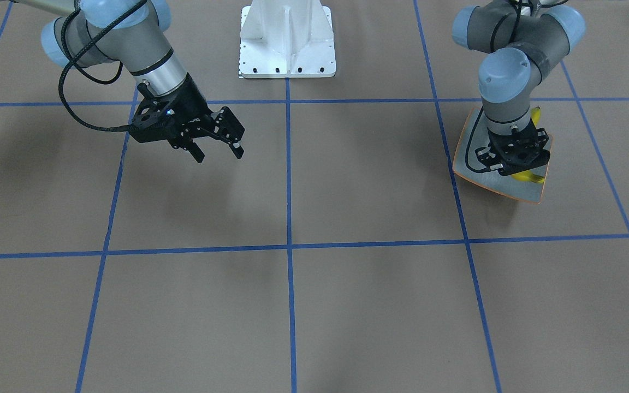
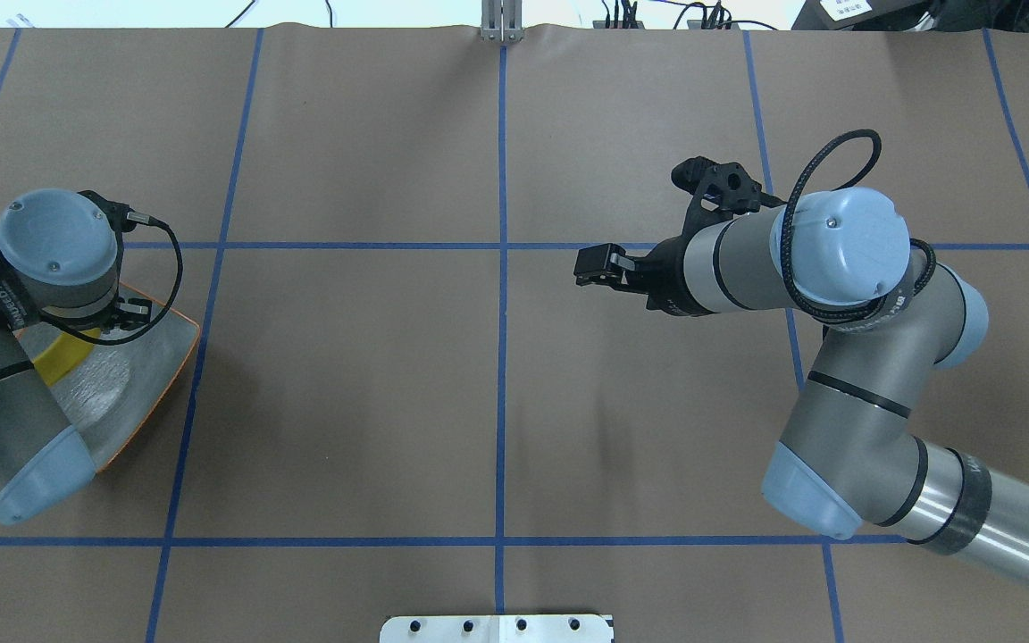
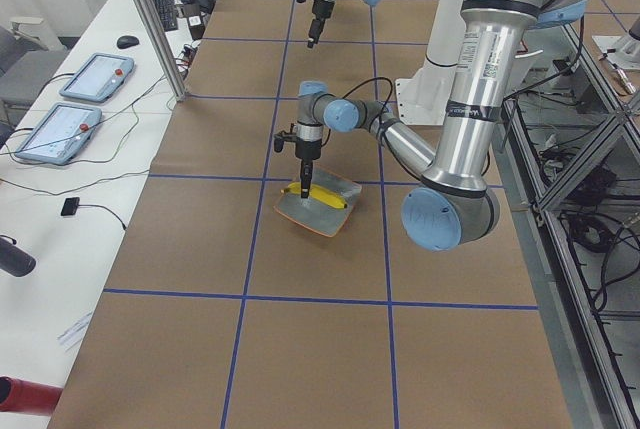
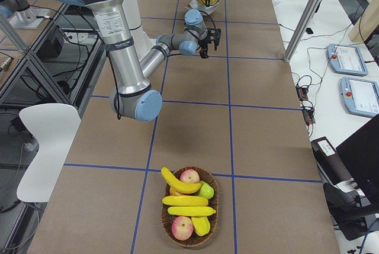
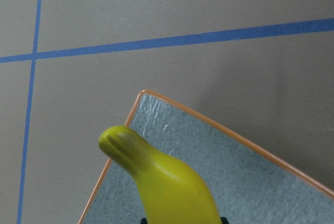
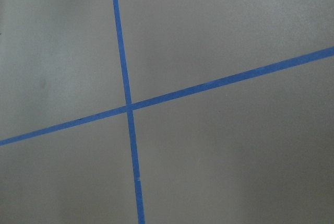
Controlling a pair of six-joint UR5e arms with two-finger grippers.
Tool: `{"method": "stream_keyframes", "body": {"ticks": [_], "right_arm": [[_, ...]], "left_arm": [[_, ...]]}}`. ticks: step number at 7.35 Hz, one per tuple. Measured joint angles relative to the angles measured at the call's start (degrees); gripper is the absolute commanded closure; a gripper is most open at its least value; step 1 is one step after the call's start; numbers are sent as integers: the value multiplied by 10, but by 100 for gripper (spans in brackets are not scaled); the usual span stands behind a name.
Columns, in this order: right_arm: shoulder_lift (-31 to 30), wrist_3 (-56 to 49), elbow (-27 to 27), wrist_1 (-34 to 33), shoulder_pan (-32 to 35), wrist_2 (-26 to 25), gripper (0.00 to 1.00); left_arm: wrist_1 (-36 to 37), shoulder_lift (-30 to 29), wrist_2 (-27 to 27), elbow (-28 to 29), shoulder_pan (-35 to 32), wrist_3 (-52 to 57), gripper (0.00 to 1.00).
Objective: Transfer all bananas from basket to plate
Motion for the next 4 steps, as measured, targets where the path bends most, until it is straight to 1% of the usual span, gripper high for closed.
{"method": "stream_keyframes", "body": {"ticks": [1, 4], "right_arm": [[0, 0, -1, 1, 0, -1, 0], [-3, 2, -5, 13, 0, -2, 0]], "left_arm": [[0, 0, 1, 4, 0, 1, 2], [-2, -6, 8, 6, -2, 1, 1]]}}
